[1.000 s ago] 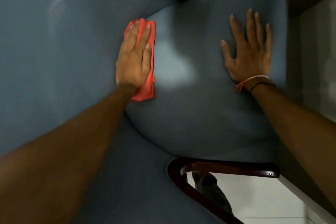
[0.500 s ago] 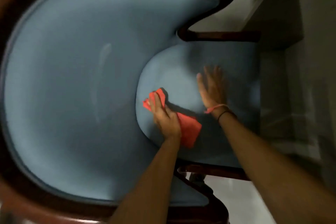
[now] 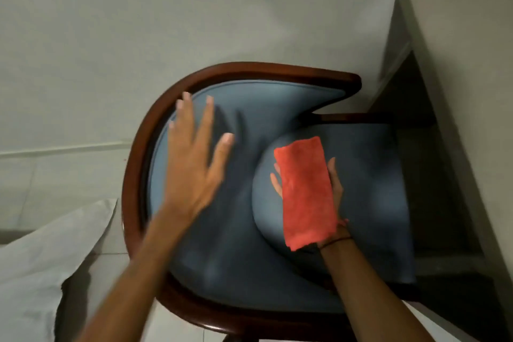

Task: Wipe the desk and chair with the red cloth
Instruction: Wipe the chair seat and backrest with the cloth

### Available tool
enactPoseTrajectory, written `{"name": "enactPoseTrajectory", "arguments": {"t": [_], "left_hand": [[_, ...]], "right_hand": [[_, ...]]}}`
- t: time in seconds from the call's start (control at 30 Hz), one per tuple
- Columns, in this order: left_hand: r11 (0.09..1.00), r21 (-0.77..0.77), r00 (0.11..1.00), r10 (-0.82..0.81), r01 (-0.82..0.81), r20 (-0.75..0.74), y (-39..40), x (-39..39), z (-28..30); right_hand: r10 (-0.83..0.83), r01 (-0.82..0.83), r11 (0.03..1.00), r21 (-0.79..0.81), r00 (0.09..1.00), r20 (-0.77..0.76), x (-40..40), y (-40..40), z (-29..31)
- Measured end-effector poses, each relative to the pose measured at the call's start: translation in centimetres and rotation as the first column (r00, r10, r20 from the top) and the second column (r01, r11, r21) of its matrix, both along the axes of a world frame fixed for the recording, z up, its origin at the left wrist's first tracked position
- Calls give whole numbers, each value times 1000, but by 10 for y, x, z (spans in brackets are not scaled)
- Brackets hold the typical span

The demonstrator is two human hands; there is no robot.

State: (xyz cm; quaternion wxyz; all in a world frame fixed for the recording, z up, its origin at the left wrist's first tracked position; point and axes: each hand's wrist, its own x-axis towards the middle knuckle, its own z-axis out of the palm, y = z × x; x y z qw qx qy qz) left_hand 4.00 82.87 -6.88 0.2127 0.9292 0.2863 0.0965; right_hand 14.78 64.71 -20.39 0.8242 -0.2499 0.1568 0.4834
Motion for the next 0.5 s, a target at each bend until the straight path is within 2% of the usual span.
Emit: {"name": "enactPoseTrajectory", "arguments": {"t": [0.03,0.07,0.13,0.17,0.23,0.33,0.37,0.43,0.47,0.5], "left_hand": [[994,109,999,0,5,-49,34,-17,1],[980,197,997,9,6,-75,68,-35,5],[970,237,983,-11,55,-182,123,-58,6],[972,211,967,-54,108,-249,133,-62,1],[964,165,941,-151,208,-304,148,-66,-16],[956,105,940,-245,276,-235,159,-66,-29],[945,120,939,-276,304,-207,162,-66,-33],[923,136,922,-330,360,-202,166,-64,-36],[916,147,917,-342,374,-204,167,-63,-38],[911,160,915,-345,380,-210,167,-62,-40]], "right_hand": [[-12,12,1000,-20,1000,21,-2,10,2],[-27,41,989,-141,995,101,-5,24,-1],[-61,79,963,-259,995,79,-9,60,-1],[-93,106,950,-294,994,58,-8,80,-4],[-178,216,906,-365,975,135,-4,127,-11],[-133,232,851,-470,963,234,5,200,-9],[-74,229,804,-548,954,291,5,221,-12],[87,283,602,-746,906,414,3,249,-19],[180,301,505,-809,879,441,-3,255,-17],[237,319,450,-834,858,456,-7,257,-19]]}}
